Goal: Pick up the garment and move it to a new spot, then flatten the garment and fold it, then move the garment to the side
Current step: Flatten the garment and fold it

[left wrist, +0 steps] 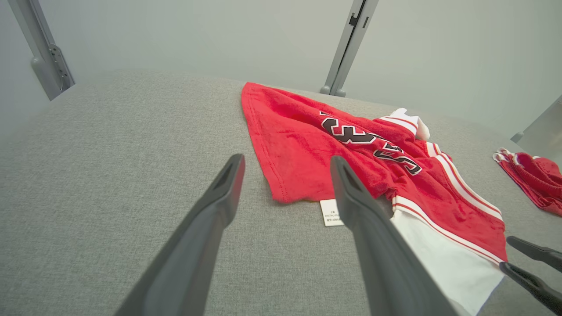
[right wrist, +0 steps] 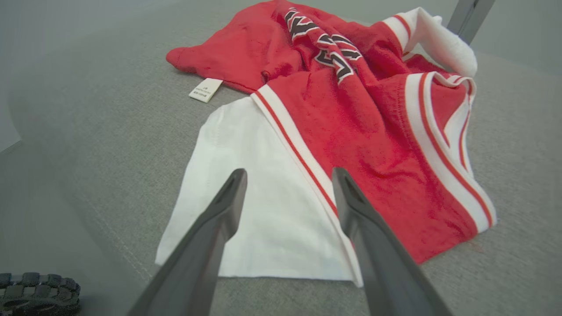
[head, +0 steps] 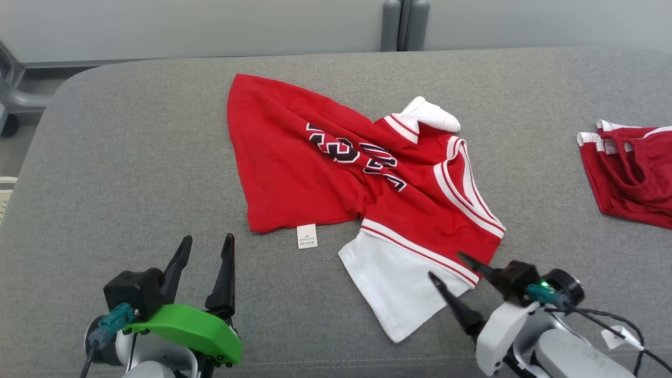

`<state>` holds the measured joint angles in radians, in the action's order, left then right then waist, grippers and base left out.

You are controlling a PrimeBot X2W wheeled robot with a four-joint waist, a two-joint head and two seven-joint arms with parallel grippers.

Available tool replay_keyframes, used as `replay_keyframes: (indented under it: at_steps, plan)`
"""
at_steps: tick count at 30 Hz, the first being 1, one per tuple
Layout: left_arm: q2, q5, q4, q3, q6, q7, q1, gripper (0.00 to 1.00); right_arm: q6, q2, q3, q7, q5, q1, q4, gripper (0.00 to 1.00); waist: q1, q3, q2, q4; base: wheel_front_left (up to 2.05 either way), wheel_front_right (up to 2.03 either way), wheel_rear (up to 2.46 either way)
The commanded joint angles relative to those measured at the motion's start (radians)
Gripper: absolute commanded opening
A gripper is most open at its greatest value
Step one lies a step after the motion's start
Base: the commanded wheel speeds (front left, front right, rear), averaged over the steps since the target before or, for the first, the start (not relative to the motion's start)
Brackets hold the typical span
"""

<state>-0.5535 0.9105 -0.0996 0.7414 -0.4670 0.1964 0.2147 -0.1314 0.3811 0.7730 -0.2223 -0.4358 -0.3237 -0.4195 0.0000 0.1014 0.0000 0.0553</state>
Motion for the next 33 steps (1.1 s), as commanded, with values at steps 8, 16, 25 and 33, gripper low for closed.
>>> replay_keyframes:
  at_steps: [8, 16, 25, 33]
  plan:
    - [0.001, -0.004, -0.006, 0.004, 0.003, 0.003, 0.005, 1.00, 0.001, -0.023, -0.307, 0.041, -0.055, 0.086, -0.042, 1.00, 0.0000, 0.005, 0.0000, 0.014, 0.00, 0.00, 0.00]
    - [0.000, -0.010, -0.005, 0.009, 0.005, -0.004, 0.025, 1.00, 0.001, -0.092, -0.440, 0.079, -0.125, 0.050, -0.192, 1.00, 0.0000, 0.017, 0.0000, 0.065, 0.00, 0.00, 0.00]
    - [0.003, -0.010, -0.006, 0.010, 0.006, -0.002, 0.030, 1.00, 0.001, -0.132, -0.455, 0.112, -0.209, -0.031, -0.331, 1.00, 0.0000, 0.026, 0.0000, 0.109, 0.00, 0.00, 0.00]
    - [0.009, -0.014, -0.006, 0.010, 0.006, 0.004, 0.037, 1.00, 0.001, -0.117, -0.414, 0.088, -0.191, -0.106, -0.405, 0.00, 0.0000, 0.033, 0.0000, 0.122, 0.00, 0.00, 0.00]
